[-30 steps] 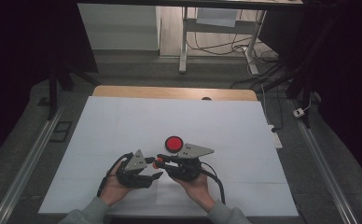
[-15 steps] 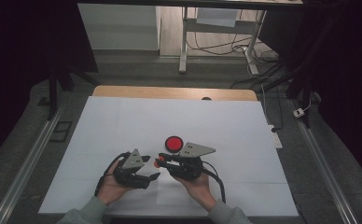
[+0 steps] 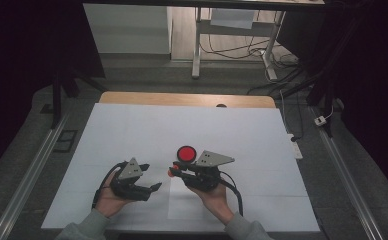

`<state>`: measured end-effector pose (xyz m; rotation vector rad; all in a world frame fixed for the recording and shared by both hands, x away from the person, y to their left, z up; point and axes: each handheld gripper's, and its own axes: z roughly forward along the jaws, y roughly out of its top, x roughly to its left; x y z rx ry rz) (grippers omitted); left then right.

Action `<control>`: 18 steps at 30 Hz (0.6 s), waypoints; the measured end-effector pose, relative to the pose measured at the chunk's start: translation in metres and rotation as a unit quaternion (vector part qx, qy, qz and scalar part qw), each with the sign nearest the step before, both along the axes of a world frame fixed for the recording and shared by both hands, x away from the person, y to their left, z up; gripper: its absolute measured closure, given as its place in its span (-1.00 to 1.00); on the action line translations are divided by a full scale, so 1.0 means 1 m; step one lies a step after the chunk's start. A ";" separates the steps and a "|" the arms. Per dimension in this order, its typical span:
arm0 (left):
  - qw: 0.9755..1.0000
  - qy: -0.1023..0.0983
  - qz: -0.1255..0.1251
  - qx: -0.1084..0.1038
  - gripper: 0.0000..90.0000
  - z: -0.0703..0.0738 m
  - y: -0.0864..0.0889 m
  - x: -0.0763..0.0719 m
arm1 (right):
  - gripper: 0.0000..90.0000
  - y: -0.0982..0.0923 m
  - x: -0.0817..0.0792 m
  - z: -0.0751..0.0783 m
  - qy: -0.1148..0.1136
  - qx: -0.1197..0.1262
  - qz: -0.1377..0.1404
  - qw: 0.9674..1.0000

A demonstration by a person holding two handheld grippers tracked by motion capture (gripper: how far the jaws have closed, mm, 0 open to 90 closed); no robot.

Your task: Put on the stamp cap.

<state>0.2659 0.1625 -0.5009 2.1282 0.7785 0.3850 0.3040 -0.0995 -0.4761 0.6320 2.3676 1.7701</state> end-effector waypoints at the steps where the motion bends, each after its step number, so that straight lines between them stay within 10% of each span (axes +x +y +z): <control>1: 1.000 0.001 0.001 0.001 -0.50 0.000 0.001 0.000 | 0.62 0.000 0.000 0.000 0.000 0.000 0.000 1.000; 18: 1.000 0.006 0.030 0.000 -0.53 -0.004 0.020 -0.001 | 0.62 -0.010 0.004 0.007 -0.007 0.009 -0.015 1.000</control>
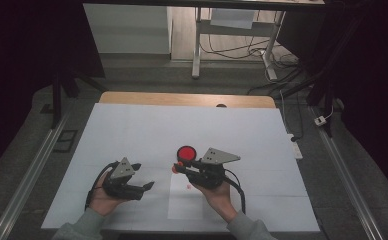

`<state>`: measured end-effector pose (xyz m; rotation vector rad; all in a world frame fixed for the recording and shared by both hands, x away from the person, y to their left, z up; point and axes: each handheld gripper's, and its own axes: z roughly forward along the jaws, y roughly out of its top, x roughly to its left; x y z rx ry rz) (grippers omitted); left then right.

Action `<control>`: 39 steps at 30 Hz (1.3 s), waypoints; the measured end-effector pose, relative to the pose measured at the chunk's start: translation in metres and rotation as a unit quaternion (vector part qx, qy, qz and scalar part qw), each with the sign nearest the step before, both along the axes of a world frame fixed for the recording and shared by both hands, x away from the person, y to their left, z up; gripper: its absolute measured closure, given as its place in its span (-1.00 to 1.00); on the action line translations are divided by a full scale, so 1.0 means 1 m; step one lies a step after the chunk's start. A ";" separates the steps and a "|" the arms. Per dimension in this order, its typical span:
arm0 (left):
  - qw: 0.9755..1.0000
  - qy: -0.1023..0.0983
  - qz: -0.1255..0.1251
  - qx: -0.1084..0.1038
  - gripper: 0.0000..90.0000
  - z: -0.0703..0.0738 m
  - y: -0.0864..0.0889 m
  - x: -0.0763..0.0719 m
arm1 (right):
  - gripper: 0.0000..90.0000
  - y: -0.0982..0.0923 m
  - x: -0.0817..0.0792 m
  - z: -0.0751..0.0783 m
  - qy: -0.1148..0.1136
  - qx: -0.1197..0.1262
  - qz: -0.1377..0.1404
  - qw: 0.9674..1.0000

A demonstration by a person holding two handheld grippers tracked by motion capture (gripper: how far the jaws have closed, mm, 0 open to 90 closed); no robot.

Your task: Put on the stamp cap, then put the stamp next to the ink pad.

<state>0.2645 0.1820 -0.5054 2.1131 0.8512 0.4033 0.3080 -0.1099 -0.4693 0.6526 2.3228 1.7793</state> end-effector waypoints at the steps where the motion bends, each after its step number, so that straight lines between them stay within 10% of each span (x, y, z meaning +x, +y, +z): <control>1: 1.000 0.000 0.001 0.001 -0.53 0.000 0.000 0.000 | 0.62 0.000 0.000 0.000 -0.001 0.000 -0.001 1.000; 39: 1.000 0.002 0.017 -0.006 -0.53 -0.002 0.011 -0.002 | 0.61 -0.043 0.019 0.018 -0.020 0.016 -0.063 0.998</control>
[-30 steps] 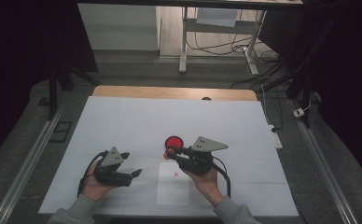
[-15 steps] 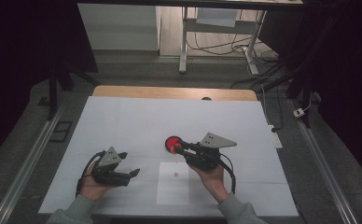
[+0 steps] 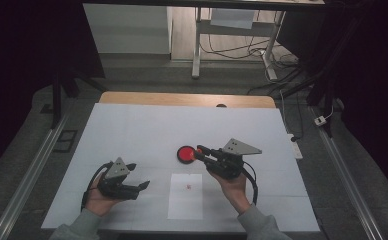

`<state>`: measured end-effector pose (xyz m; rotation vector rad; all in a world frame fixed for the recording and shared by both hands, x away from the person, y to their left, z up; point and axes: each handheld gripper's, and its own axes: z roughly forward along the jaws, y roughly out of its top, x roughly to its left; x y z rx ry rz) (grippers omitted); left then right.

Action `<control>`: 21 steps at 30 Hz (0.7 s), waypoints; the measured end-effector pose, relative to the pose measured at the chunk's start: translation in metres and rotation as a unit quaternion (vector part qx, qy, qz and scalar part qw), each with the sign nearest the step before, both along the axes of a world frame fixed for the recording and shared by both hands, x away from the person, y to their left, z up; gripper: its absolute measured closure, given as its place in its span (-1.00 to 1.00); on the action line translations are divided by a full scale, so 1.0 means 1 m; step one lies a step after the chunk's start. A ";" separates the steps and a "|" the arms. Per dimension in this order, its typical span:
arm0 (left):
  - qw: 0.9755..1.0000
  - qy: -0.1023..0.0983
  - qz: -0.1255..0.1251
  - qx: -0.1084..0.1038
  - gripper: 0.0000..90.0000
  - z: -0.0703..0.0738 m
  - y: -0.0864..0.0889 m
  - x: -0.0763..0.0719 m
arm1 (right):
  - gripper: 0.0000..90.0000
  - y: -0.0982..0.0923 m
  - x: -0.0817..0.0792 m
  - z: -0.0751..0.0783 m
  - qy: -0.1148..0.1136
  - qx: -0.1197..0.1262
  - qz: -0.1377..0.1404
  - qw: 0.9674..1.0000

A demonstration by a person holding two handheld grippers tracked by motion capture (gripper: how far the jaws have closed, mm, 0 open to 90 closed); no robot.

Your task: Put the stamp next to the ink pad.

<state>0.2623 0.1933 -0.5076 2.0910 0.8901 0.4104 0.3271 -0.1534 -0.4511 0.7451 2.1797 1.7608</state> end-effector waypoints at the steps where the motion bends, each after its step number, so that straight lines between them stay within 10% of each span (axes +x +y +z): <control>1: 1.000 0.000 0.000 0.000 -0.53 0.000 0.000 0.000 | 0.62 -0.001 0.001 0.000 0.000 0.000 -0.001 1.000; 21: 1.000 0.001 0.001 0.000 -0.52 0.000 0.002 -0.002 | 0.61 -0.023 0.015 0.001 0.000 -0.004 -0.043 0.999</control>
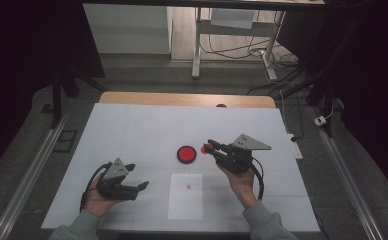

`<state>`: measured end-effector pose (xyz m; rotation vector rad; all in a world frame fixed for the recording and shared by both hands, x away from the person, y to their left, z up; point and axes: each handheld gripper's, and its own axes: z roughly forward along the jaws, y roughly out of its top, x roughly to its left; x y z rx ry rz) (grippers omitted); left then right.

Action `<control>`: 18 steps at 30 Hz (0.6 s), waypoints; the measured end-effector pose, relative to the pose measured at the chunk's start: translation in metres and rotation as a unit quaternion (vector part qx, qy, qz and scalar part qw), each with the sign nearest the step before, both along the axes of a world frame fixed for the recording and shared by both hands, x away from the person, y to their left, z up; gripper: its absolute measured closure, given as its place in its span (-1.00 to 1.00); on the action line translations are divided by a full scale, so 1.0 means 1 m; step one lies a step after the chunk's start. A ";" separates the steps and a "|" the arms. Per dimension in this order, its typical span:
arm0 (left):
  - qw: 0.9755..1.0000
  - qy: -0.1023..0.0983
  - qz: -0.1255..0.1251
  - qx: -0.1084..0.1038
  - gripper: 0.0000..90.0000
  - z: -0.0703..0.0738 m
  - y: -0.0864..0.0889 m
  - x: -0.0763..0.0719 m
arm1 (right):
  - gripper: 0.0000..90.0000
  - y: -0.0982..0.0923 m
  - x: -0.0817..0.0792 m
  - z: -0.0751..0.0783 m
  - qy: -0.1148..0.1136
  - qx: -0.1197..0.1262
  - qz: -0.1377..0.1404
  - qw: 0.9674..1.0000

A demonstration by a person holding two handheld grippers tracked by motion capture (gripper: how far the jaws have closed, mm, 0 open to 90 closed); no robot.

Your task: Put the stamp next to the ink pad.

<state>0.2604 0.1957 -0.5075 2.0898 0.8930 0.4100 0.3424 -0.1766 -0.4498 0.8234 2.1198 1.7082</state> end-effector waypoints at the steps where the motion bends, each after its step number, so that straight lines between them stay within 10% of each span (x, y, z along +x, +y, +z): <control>1: 1.000 0.000 0.000 0.000 -0.52 0.000 0.000 0.000 | 0.61 -0.001 0.001 0.000 0.001 0.000 -0.002 1.000; 18: 1.000 0.001 -0.001 0.002 -0.52 0.000 -0.001 0.000 | 0.61 -0.017 0.014 -0.004 -0.001 -0.018 -0.037 0.999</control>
